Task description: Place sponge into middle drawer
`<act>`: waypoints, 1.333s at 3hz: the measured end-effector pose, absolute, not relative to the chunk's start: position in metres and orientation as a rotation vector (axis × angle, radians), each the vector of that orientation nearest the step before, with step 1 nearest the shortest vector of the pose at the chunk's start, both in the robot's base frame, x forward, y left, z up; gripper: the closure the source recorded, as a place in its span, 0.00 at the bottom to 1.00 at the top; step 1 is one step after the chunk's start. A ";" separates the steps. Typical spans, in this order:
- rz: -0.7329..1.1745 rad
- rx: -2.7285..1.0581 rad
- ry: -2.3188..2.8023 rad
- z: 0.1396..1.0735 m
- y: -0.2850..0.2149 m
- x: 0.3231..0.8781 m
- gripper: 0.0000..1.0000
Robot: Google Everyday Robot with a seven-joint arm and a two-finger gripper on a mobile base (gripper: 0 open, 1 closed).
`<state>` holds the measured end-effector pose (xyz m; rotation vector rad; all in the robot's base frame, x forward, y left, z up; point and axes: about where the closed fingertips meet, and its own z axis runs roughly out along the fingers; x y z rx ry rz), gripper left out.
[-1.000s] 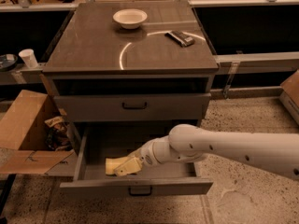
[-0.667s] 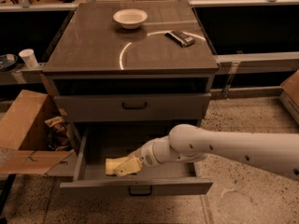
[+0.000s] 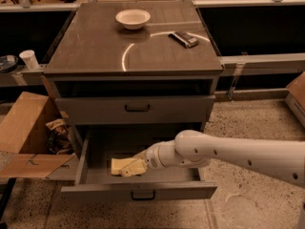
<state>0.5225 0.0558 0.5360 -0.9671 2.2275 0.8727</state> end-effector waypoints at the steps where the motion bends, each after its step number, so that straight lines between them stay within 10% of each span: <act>1: 0.849 -0.871 2.243 0.510 0.034 0.549 1.00; 4: 0.739 -0.803 2.383 0.454 0.003 0.594 1.00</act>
Offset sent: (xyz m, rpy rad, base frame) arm 0.0590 -0.0547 -0.0624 -0.0447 0.0340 -0.1672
